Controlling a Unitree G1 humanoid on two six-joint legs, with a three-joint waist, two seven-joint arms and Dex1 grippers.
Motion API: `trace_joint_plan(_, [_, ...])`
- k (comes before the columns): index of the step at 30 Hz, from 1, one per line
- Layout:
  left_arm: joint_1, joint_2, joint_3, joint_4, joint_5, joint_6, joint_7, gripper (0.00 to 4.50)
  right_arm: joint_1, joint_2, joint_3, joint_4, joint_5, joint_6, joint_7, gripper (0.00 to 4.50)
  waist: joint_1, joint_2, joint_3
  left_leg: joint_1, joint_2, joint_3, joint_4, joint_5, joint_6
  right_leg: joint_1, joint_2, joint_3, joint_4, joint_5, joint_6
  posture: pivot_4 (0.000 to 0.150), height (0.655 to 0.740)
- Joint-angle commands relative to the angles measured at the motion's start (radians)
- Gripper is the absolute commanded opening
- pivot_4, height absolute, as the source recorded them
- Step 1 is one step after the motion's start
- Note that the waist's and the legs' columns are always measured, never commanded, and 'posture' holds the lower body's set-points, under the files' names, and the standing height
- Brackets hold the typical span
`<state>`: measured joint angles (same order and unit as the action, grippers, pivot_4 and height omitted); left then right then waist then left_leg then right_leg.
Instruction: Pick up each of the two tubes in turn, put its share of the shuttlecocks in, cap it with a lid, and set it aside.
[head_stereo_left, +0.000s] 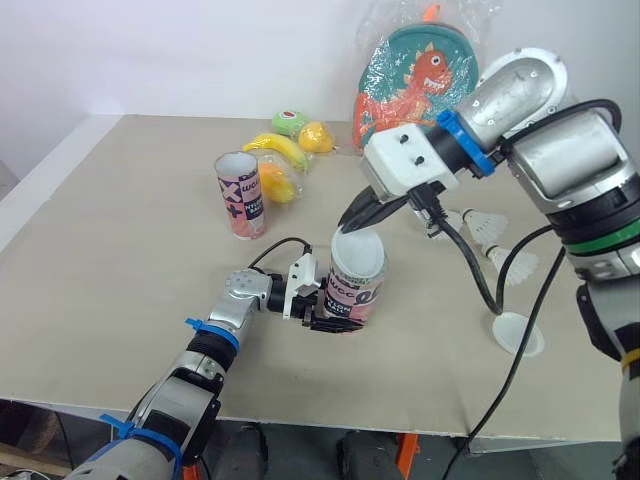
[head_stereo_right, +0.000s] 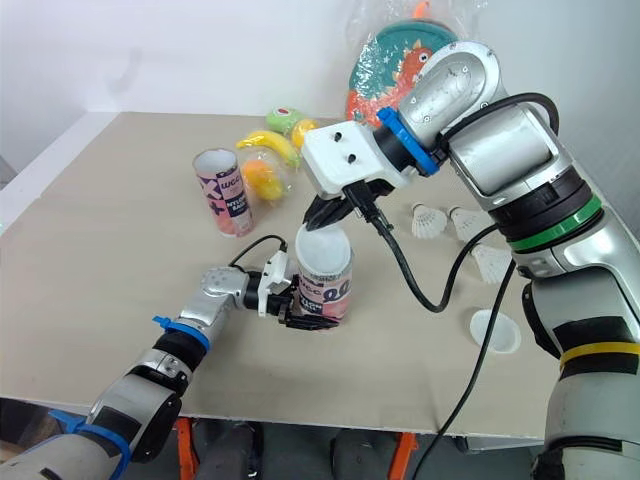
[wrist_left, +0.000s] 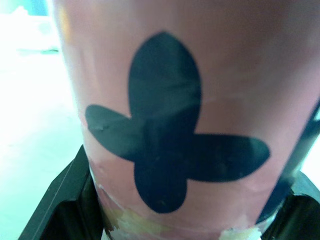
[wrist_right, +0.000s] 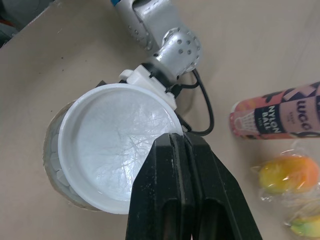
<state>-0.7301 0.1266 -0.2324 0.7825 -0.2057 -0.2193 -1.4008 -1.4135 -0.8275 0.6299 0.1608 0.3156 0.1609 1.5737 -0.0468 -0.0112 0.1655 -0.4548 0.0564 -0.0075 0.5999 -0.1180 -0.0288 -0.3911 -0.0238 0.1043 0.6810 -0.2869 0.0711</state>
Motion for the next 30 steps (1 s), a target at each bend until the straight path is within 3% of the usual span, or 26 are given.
trace_joint_plan(1, [0.022,0.023,-0.023,0.060,0.058,0.019,0.010,3.40,-0.018,-0.029,0.008,-0.030,0.033,-0.017,0.041,0.14,0.000,0.000,0.000,0.000,0.000,0.000,0.000,0.000,0.000,0.000,0.000,0.000,0.000,0.000,0.000,0.150,0.7302])
trace_joint_plan(18, [0.038,0.031,-0.028,0.034,0.056,0.033,0.008,3.40,0.052,-0.054,0.037,-0.091,0.030,-0.013,0.041,0.14,0.001,0.000,0.000,0.000,0.000,0.000,-0.001,-0.001,-0.001,0.000,0.000,0.000,0.000,-0.001,-0.003,0.150,0.7302])
trace_joint_plan(30, [0.033,0.029,-0.027,0.044,0.058,0.033,0.010,3.40,-0.029,-0.035,0.058,-0.009,0.023,-0.052,0.041,0.14,0.000,0.000,0.000,0.000,0.000,0.000,-0.001,-0.001,-0.001,0.000,0.000,0.000,0.000,-0.002,-0.002,0.150,0.7302])
